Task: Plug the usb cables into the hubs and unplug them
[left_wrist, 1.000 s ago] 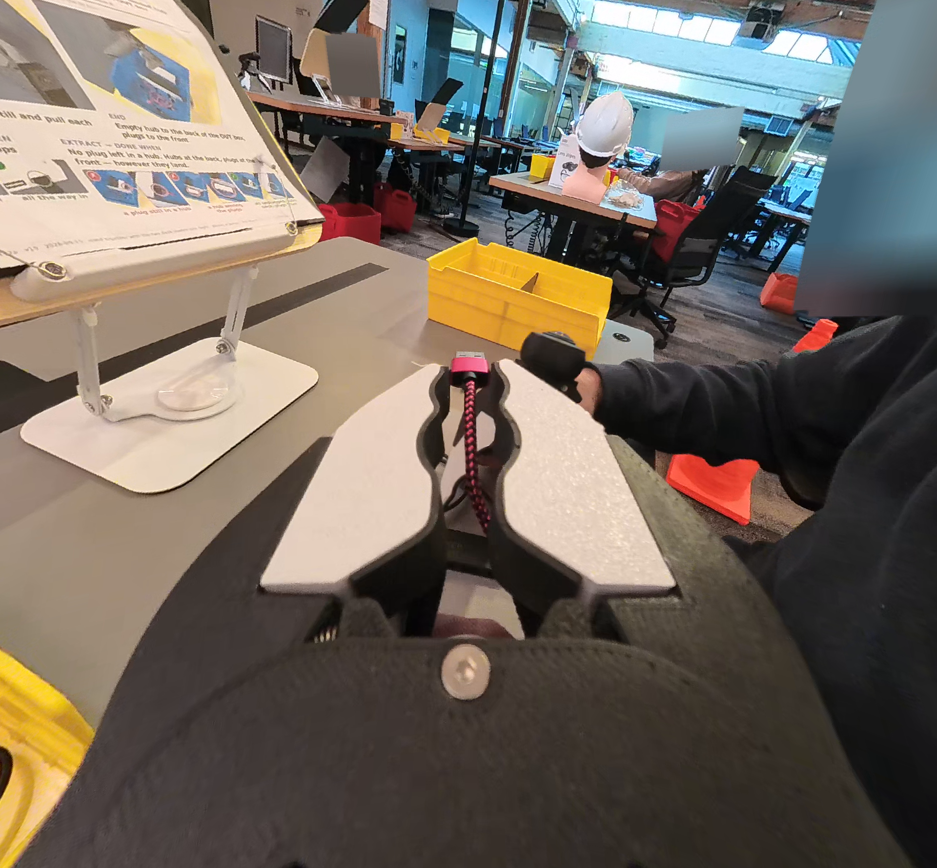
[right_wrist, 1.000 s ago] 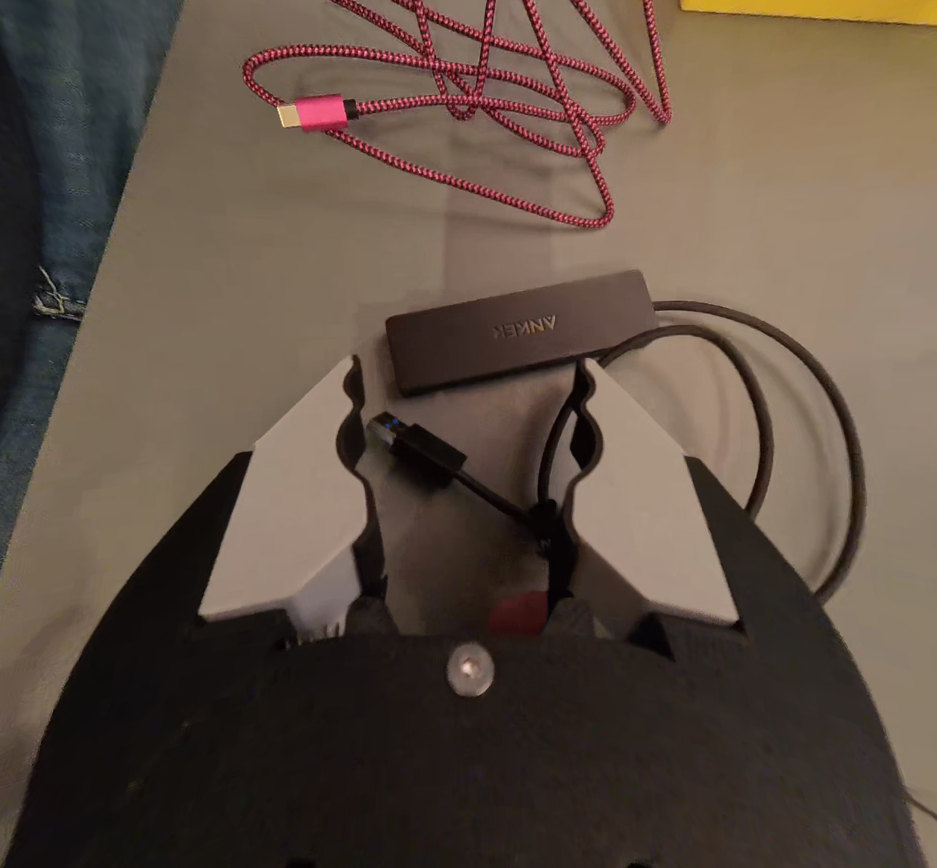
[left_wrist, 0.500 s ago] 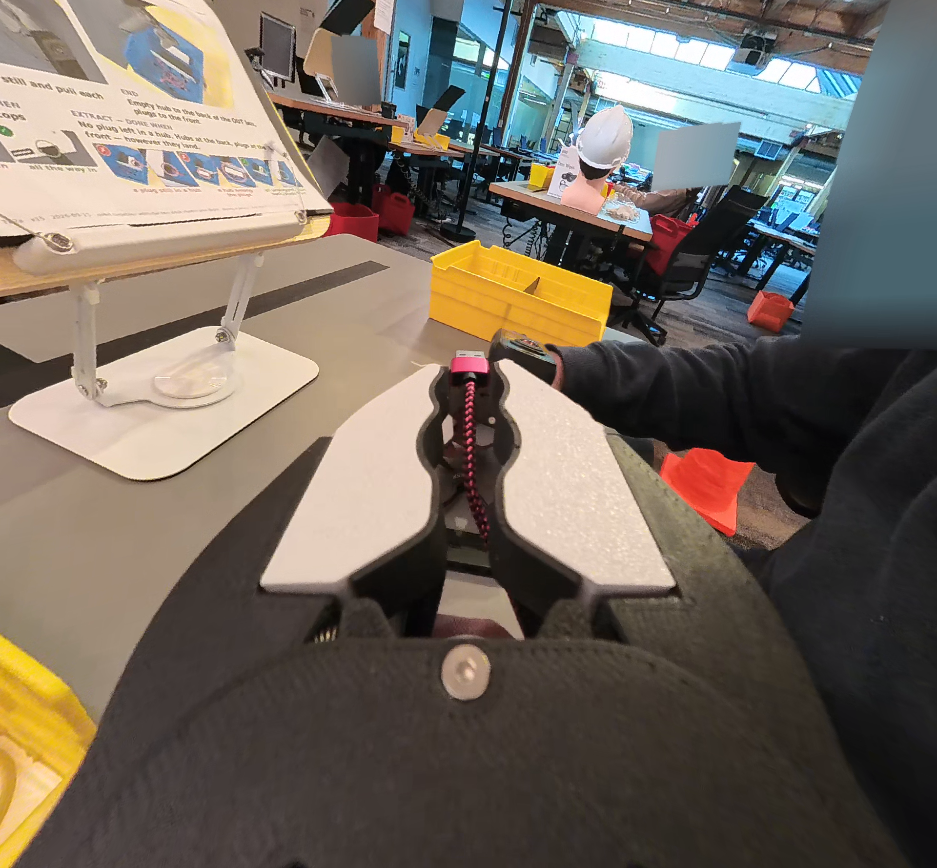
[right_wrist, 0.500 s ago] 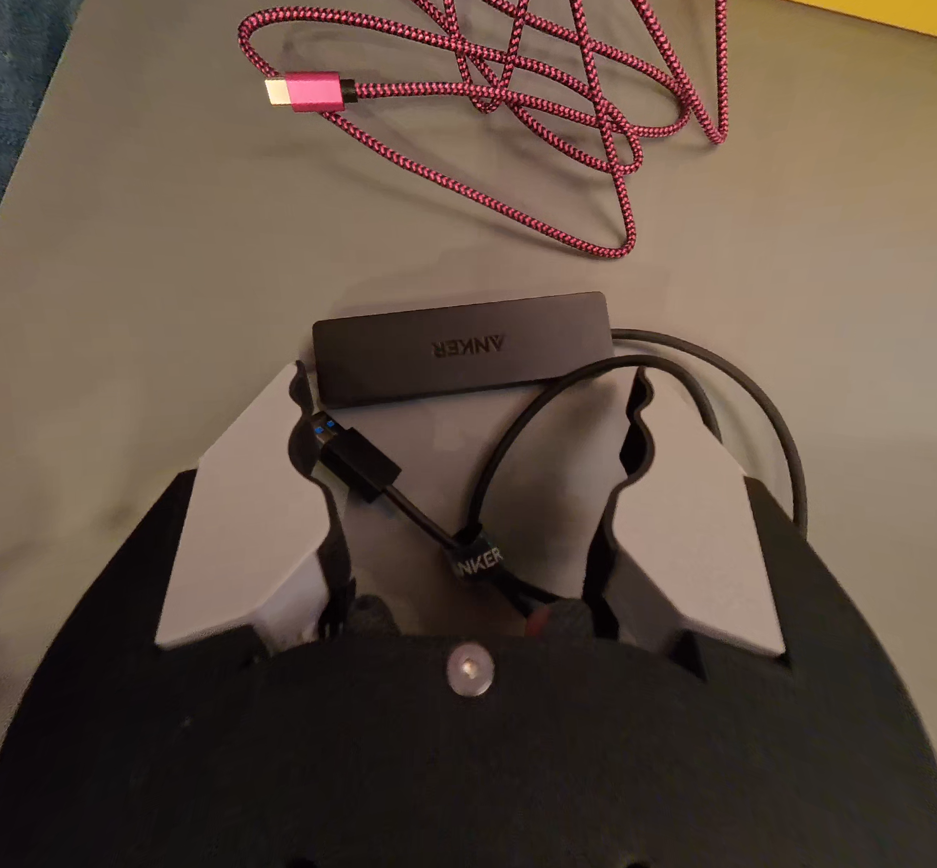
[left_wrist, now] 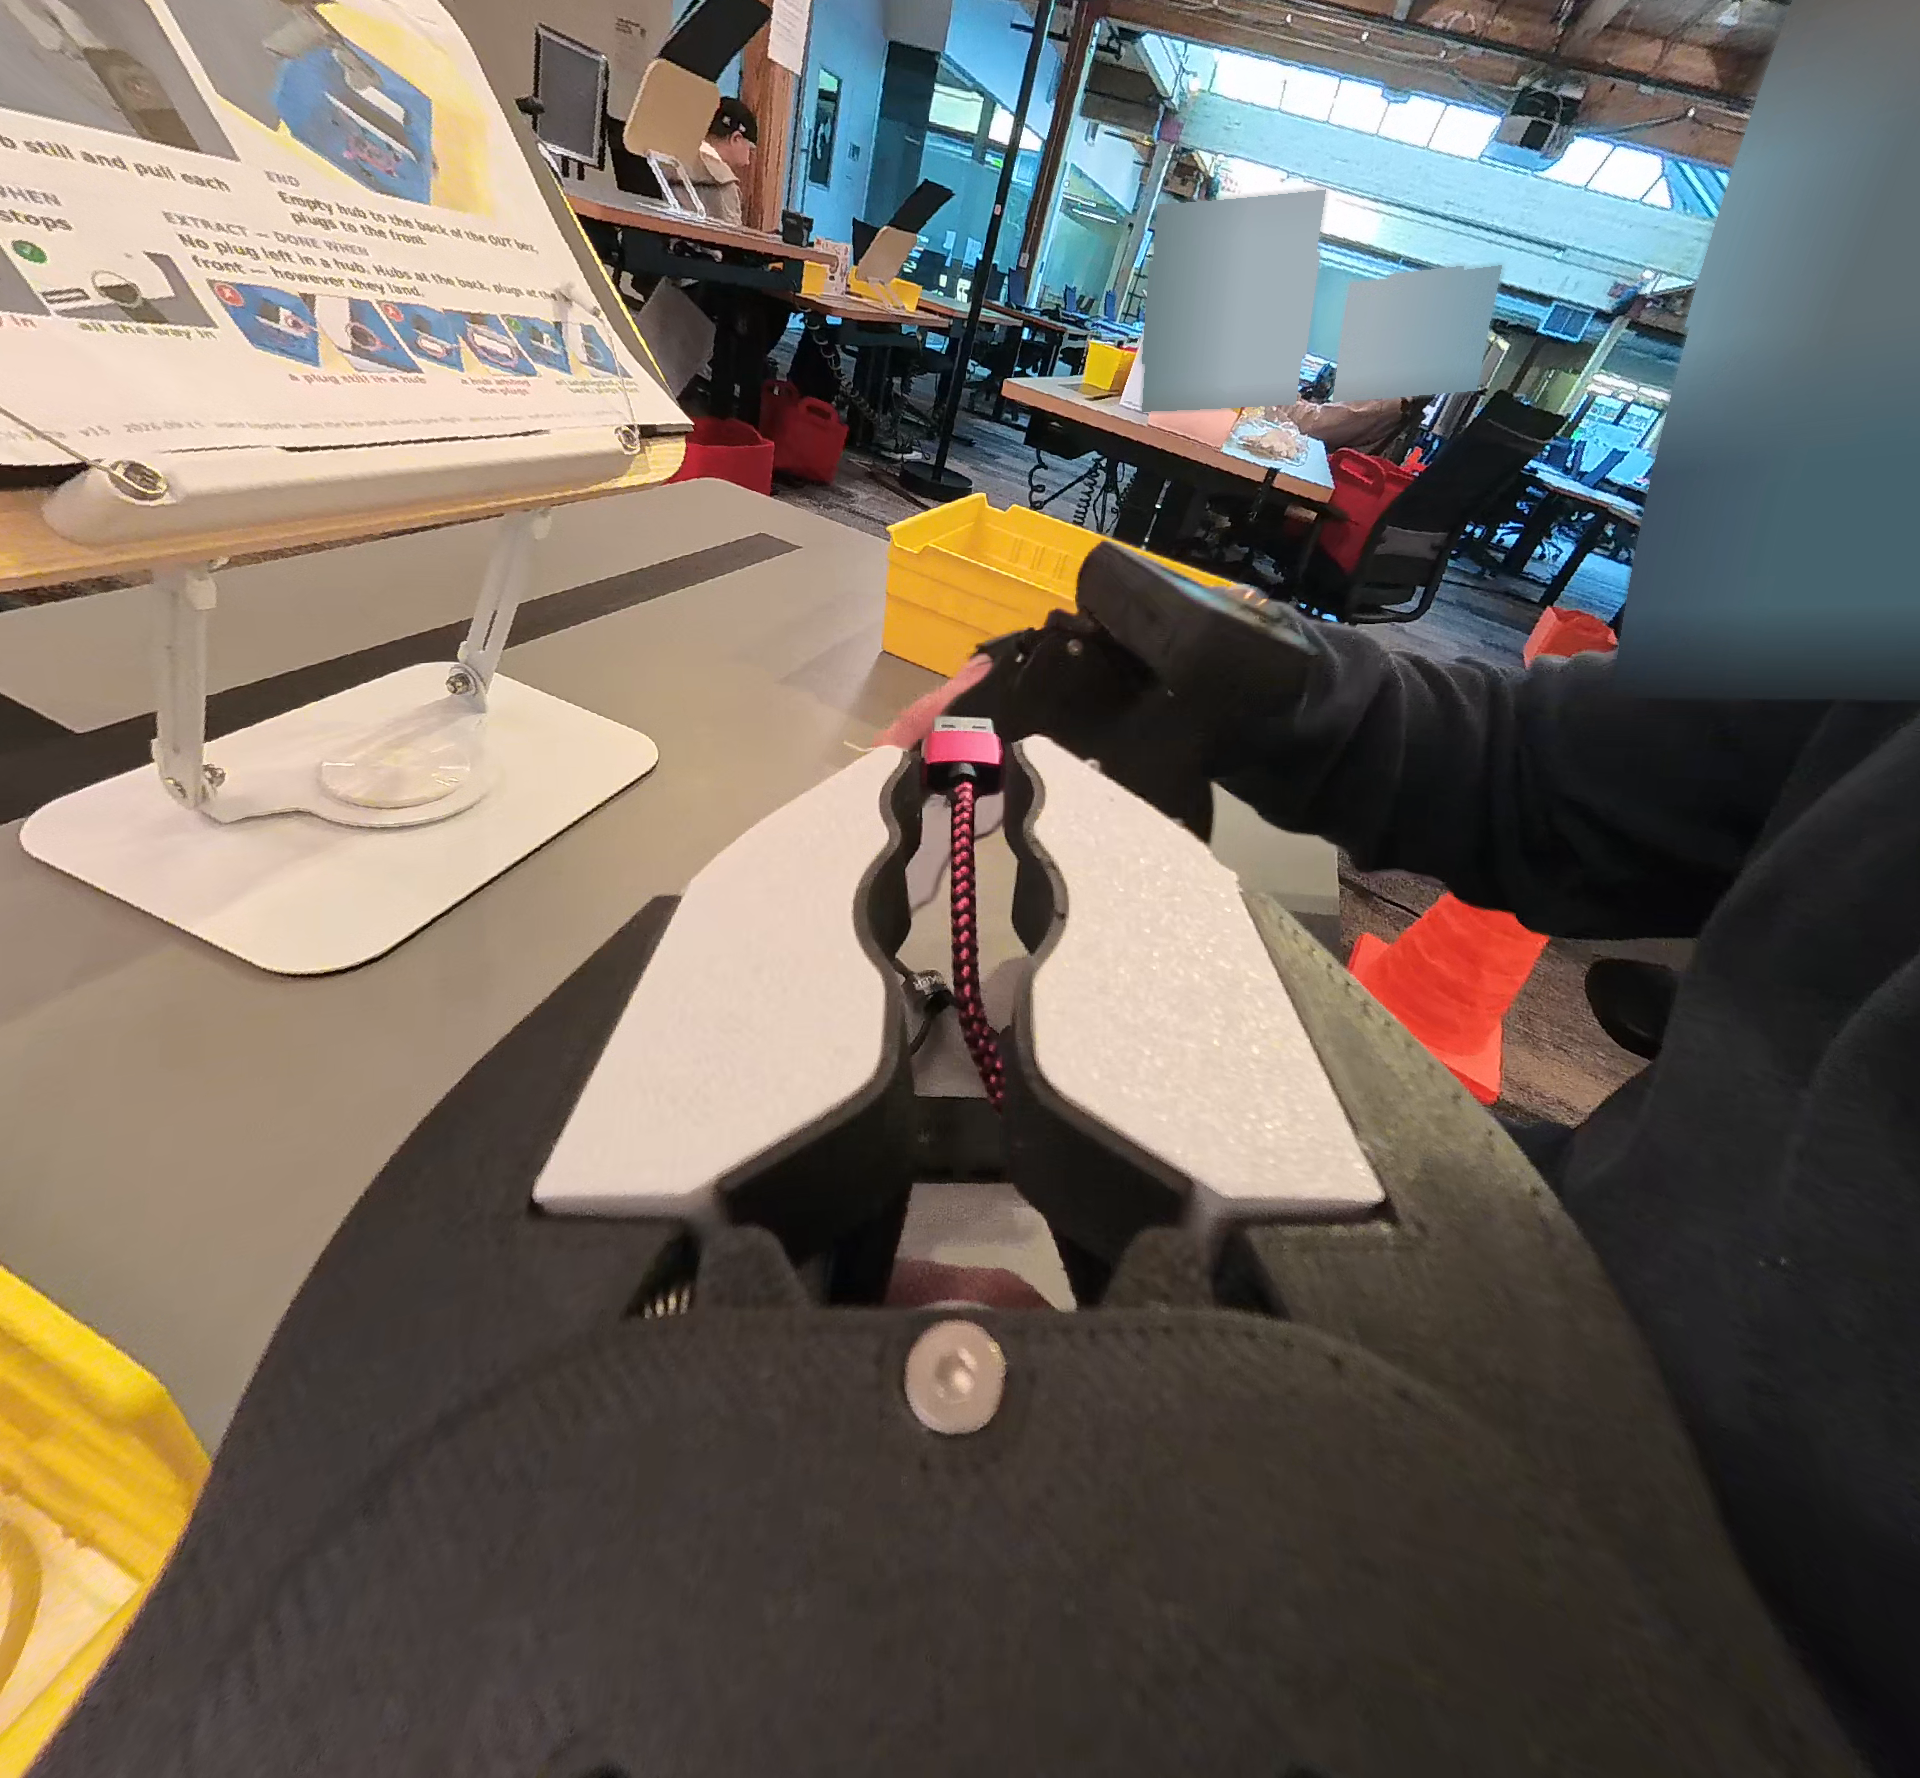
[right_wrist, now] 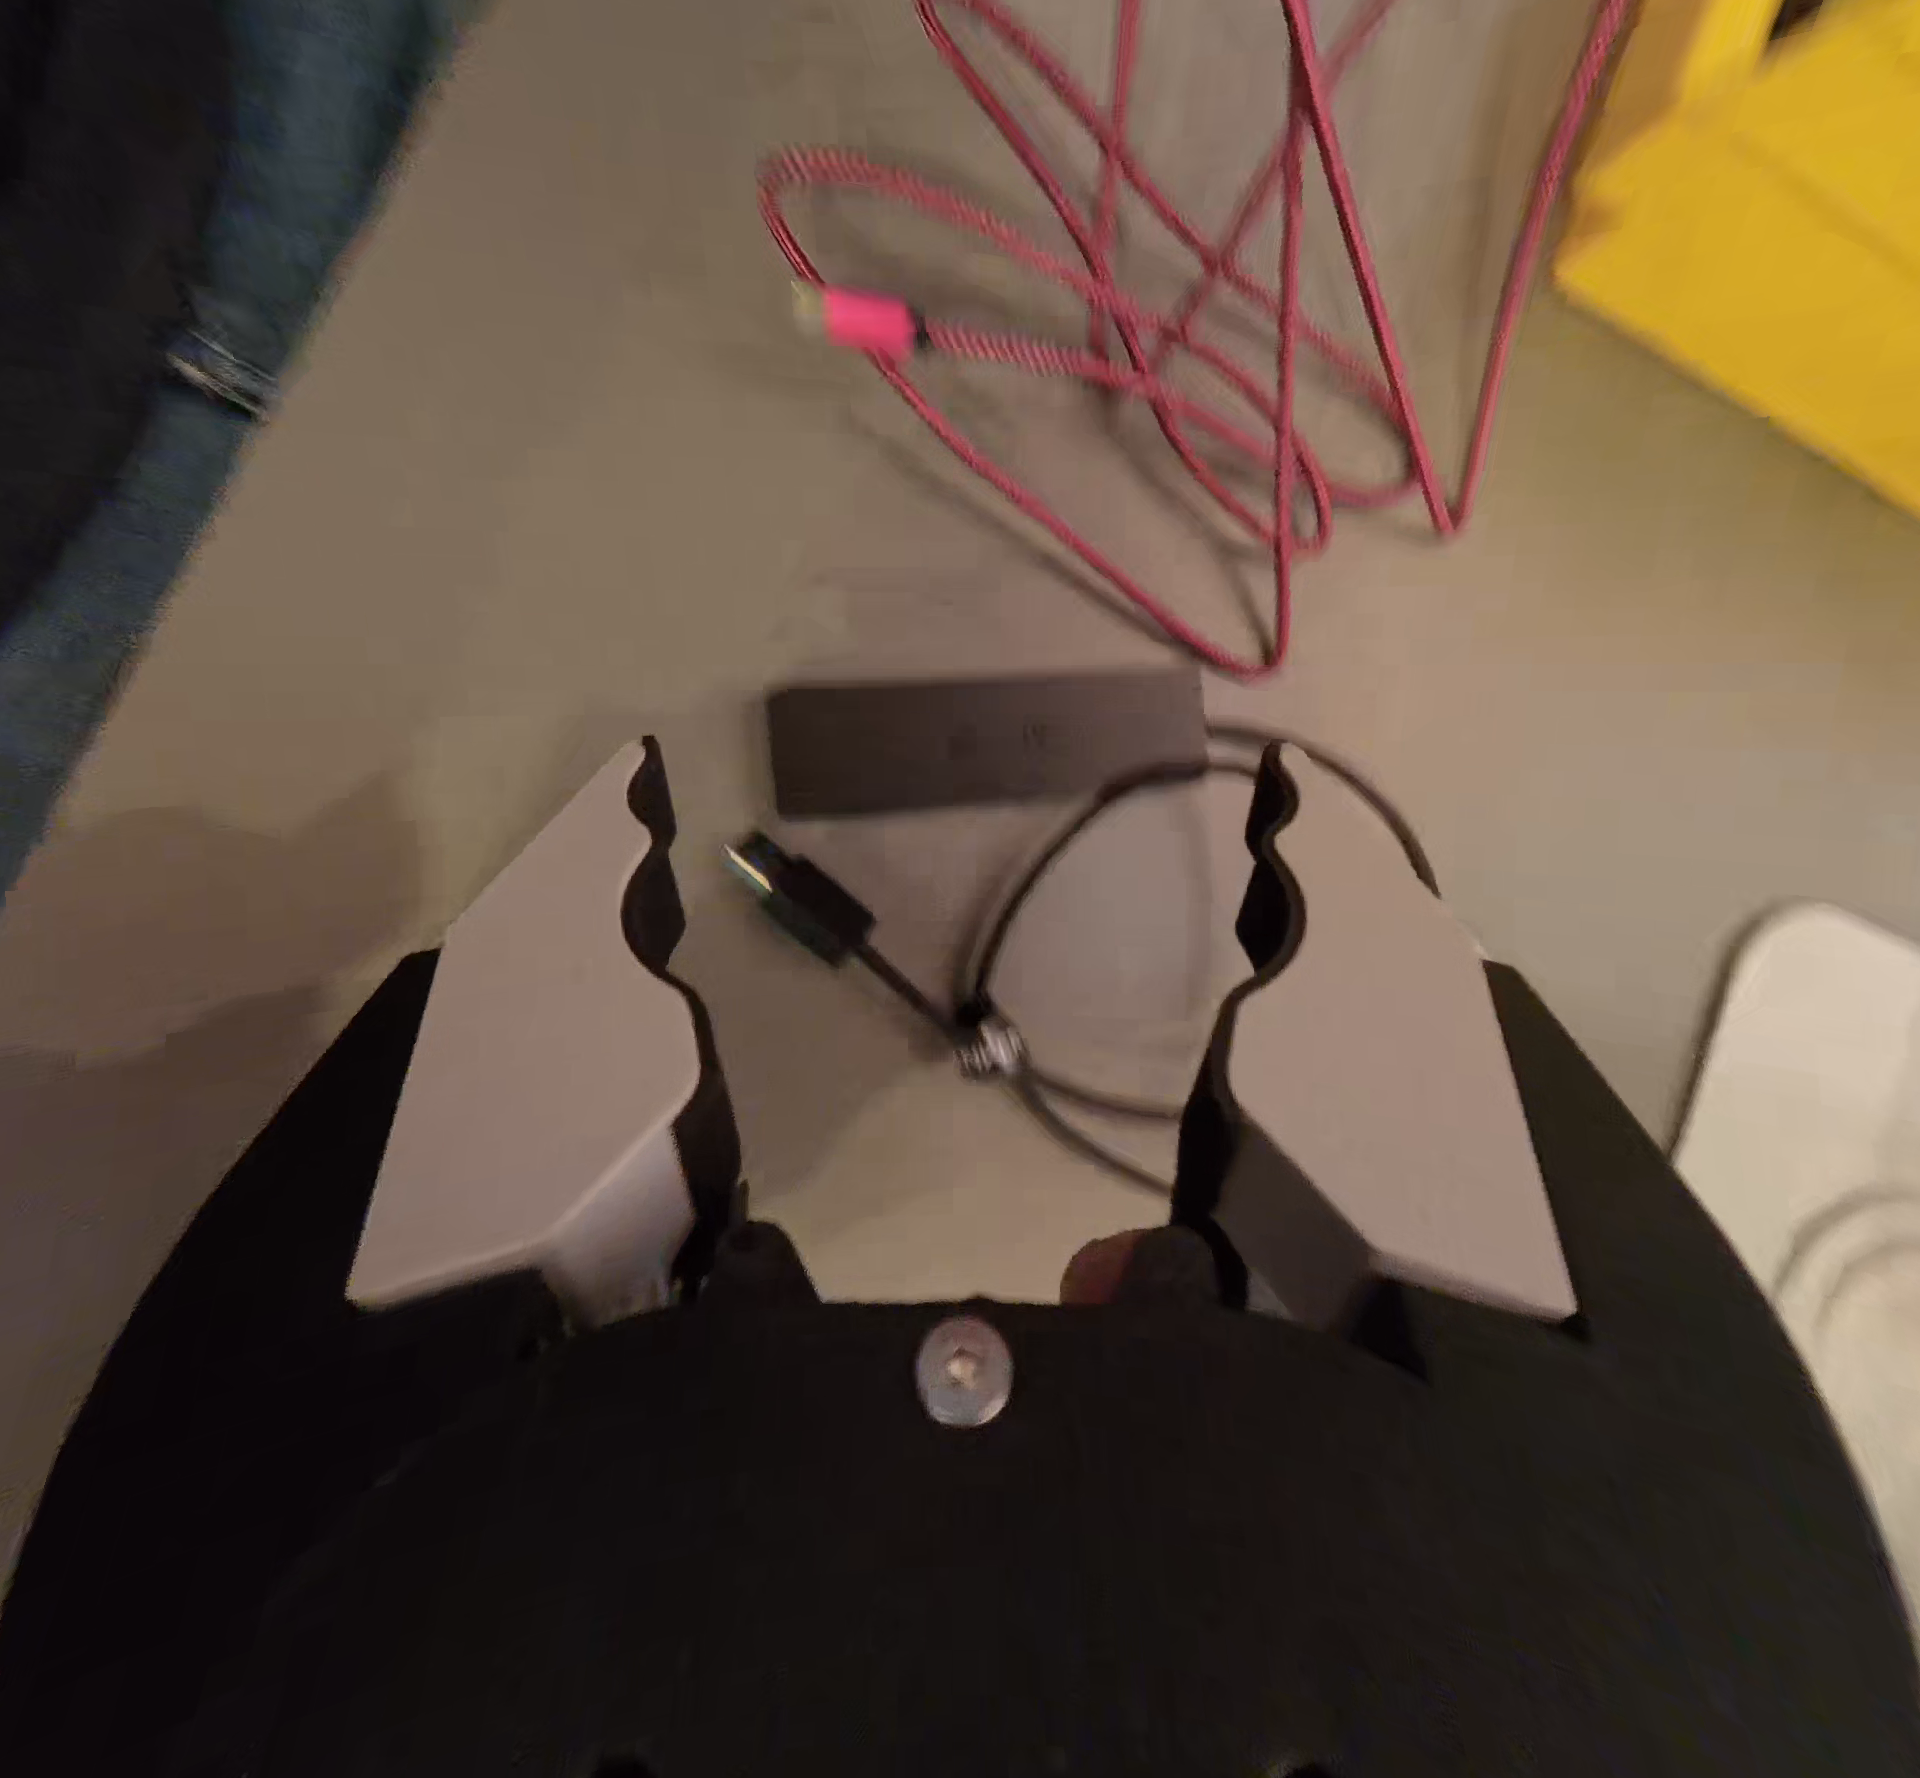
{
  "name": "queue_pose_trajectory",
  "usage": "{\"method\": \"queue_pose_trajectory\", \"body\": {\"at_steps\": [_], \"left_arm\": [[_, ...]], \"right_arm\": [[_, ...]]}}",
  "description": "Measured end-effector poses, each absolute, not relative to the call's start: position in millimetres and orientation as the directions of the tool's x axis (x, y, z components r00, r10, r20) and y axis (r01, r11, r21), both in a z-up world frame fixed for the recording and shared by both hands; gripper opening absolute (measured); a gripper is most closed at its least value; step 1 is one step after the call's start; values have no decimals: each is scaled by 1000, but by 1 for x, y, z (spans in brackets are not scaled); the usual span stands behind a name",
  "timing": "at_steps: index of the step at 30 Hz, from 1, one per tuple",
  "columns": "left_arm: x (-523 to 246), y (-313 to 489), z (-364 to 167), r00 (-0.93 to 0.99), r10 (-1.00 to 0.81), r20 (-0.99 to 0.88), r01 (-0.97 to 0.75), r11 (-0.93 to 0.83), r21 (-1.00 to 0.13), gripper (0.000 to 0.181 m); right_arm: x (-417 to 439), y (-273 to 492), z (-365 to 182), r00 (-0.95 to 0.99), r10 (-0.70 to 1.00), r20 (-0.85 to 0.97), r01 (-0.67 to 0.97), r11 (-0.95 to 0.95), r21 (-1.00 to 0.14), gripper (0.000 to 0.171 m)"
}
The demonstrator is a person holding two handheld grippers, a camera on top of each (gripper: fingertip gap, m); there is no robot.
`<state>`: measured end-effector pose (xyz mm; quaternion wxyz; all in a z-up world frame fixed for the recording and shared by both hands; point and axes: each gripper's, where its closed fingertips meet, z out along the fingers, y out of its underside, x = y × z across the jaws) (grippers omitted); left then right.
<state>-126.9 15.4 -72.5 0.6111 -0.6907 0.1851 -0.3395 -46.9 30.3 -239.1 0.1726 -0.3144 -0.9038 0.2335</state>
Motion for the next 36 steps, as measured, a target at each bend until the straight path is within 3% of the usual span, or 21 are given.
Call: {"method": "queue_pose_trajectory", "body": {"at_steps": [4,7,20,26,36], "left_arm": [[-125,17,-75,697,-673,247,160,-190,-969,14],[-123,15,-75,695,-677,242,153,-189,-970,15],[-125,17,-79,693,-677,249,157,-196,-968,15],[-124,18,-80,691,-678,251,158,-197,-968,15],[-117,20,-82,684,-685,252,151,-205,-967,14]], "right_arm": [[-59,5,-254,-811,570,136,414,722,-555,114],[-63,21,-279,-799,591,113,463,723,-513,121],[-62,33,-289,-760,650,7,491,581,-649,114],[-61,34,-279,-702,707,-83,528,439,-728,114],[-50,50,-216,-639,758,-130,441,223,-869,113]]}}
